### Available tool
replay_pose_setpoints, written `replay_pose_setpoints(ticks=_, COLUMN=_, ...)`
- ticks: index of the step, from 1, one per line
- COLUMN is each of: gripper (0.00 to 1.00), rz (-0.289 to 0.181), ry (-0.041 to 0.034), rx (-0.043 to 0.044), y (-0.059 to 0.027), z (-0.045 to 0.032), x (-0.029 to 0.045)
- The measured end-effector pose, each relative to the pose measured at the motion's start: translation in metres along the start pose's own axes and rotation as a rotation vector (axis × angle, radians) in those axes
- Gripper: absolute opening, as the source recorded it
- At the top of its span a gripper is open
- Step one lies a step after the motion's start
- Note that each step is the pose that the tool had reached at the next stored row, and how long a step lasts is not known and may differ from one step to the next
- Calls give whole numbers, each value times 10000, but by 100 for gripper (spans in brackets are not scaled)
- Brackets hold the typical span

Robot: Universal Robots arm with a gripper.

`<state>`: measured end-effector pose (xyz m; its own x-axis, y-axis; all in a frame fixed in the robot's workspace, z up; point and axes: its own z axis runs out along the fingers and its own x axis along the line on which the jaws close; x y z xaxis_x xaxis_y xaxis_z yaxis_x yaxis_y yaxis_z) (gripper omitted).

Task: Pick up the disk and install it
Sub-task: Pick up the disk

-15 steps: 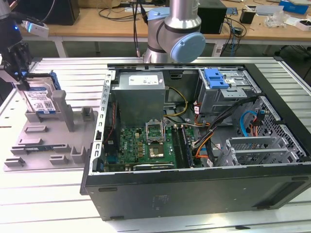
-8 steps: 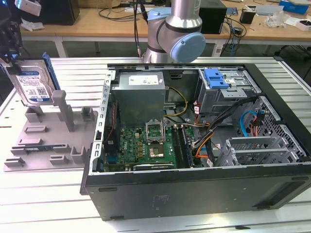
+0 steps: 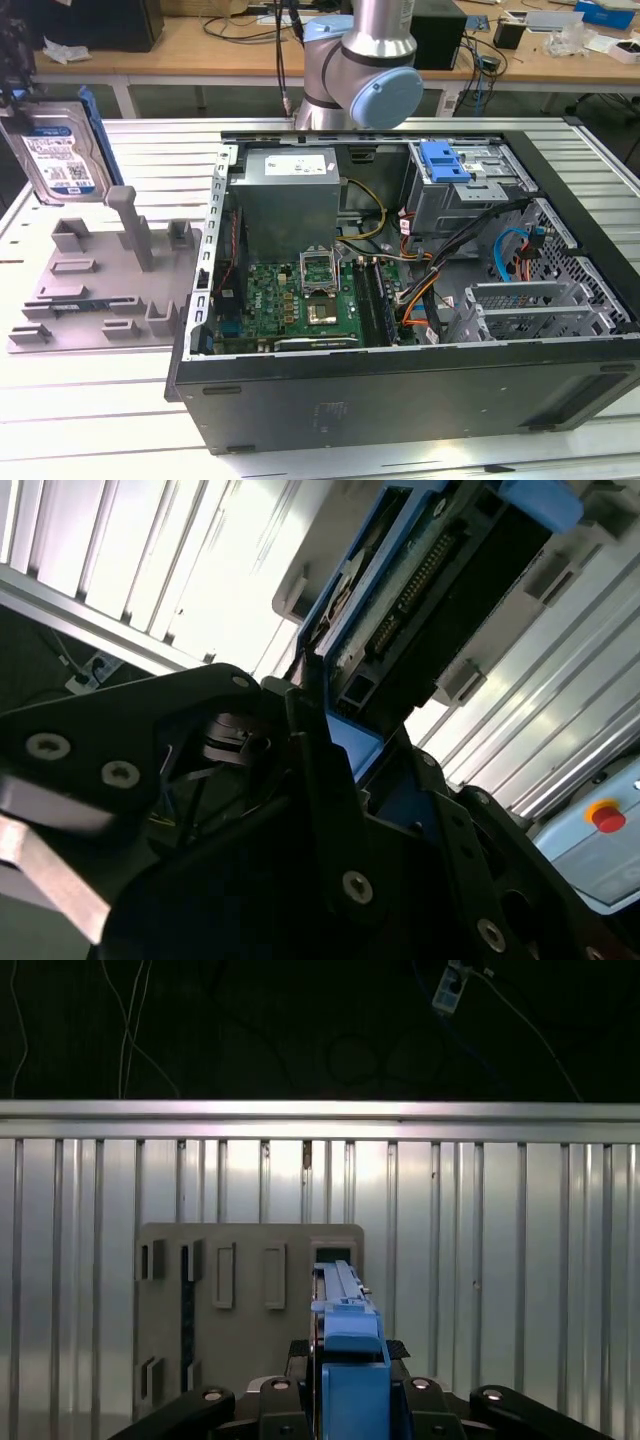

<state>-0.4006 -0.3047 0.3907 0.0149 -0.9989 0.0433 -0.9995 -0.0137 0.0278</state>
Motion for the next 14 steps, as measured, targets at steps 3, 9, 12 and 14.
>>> replay_pose_setpoints(ticks=3, gripper=37, rz=0, ry=0, rx=0, y=5, z=-189, x=8)
replay_pose_setpoints(ticks=9, gripper=37, rz=0, ry=0, rx=0, y=10, z=-427, x=18)
replay_pose_setpoints(ticks=12, gripper=37, rz=0, ry=0, rx=-1, y=12, z=-557, x=24)
replay_pose_setpoints(ticks=14, gripper=37, rz=1, ry=0, rx=0, y=12, z=-624, x=27)
